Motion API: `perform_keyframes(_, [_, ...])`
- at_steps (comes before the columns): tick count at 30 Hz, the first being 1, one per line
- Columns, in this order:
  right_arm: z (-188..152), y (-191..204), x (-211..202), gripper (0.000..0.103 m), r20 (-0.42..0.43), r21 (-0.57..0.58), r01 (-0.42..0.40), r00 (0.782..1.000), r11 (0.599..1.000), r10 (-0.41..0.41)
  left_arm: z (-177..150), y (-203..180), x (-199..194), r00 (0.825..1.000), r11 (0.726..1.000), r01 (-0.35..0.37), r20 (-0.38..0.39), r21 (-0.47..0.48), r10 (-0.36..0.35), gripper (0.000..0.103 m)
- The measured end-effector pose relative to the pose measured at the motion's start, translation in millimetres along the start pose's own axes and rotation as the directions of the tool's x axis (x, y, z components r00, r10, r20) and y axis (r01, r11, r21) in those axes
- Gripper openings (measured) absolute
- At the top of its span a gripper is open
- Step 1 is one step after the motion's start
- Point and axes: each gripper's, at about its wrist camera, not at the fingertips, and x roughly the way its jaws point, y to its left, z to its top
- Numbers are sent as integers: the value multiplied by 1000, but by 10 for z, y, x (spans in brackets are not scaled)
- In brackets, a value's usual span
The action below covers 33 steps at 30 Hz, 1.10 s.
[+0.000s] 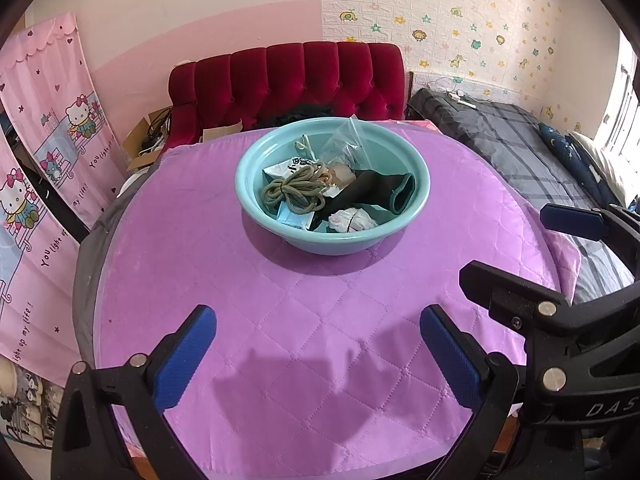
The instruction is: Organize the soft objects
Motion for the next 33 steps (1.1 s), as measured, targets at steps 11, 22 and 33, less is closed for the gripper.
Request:
perform_keyframes(11, [-5,-9,-3,103,1,-1,-1,1000,1000,1,-11,2,0,1000,1000,-3,-2,-2,3,103])
perform_keyframes(22, [-14,-25,9,103,-1,0,-6,1000,1000,6,-15,-23,8,1000,1000,-9,-8,-5,9,103])
perform_keyframes(33, [-3,-82,59,103,-8,5,-24,1000,1000,24,8,-62,35,1000,1000,-18,-18,-10,18,103])
